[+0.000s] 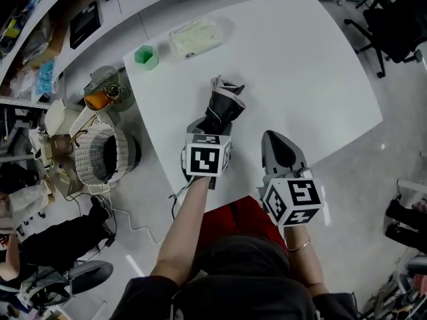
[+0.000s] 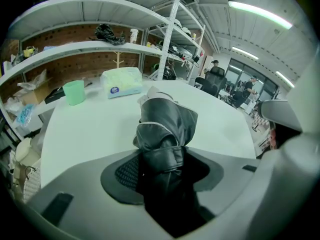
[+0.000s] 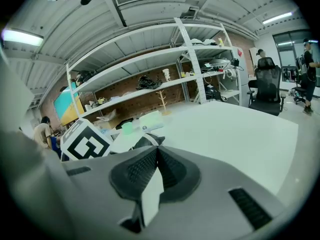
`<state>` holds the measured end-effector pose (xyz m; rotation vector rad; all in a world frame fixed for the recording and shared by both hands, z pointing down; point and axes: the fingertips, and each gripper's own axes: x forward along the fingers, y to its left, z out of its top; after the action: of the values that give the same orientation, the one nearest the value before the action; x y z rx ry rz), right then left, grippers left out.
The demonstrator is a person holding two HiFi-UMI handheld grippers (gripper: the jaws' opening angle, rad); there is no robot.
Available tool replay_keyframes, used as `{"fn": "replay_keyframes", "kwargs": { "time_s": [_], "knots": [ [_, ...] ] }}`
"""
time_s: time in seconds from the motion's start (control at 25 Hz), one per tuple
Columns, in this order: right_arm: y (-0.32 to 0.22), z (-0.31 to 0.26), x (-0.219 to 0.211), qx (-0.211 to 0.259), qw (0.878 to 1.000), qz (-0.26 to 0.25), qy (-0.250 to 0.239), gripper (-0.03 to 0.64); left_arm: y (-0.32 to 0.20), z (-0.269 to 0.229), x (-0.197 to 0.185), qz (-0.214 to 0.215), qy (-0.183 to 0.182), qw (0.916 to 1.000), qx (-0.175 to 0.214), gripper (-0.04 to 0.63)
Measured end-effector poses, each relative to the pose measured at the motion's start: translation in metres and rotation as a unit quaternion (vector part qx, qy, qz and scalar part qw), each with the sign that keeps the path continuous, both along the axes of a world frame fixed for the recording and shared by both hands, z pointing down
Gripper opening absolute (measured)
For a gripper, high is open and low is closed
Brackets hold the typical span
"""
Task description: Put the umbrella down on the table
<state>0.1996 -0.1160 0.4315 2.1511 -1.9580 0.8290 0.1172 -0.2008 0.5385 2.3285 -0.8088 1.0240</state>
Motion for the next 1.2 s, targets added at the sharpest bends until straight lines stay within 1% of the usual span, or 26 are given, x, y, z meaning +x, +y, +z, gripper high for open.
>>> {"fn": "replay_keyframes", "kwargs": {
  "time_s": [0.32,0.4,0.56,0.68,0.88,1.08,1.2],
  "knots": [
    [0.014,-0.009,0.000,0.011,1.000,0.009,0.001,0.018,-0.001,-0.008,0.003,0.007,-0.006,0.9989,0.046,0.278],
    [0.018,-0.011,-0.001,0.013,1.000,0.009,0.002,0.018,0.000,-0.011,0.004,0.007,-0.001,0.9981,0.061,0.287],
    [0.025,-0.016,-0.004,0.018,1.000,0.006,0.007,0.018,0.000,-0.028,0.002,-0.011,0.018,0.9956,0.092,0.288],
    [0.031,-0.021,-0.004,0.025,1.000,0.006,0.010,0.018,0.001,-0.043,0.001,-0.020,0.040,0.9931,0.108,0.288],
    [0.042,-0.030,-0.003,0.038,0.999,0.008,0.015,0.018,0.007,-0.078,0.000,-0.037,0.117,0.9842,0.128,0.288],
    [0.050,-0.043,-0.001,0.054,0.998,0.011,0.017,0.018,0.018,-0.112,-0.004,-0.034,0.148,0.9758,0.157,0.287],
    [0.052,-0.052,0.000,0.067,0.998,0.012,0.019,0.018,0.023,-0.133,-0.010,-0.036,0.171,0.9692,0.174,0.285]
  ]
}}
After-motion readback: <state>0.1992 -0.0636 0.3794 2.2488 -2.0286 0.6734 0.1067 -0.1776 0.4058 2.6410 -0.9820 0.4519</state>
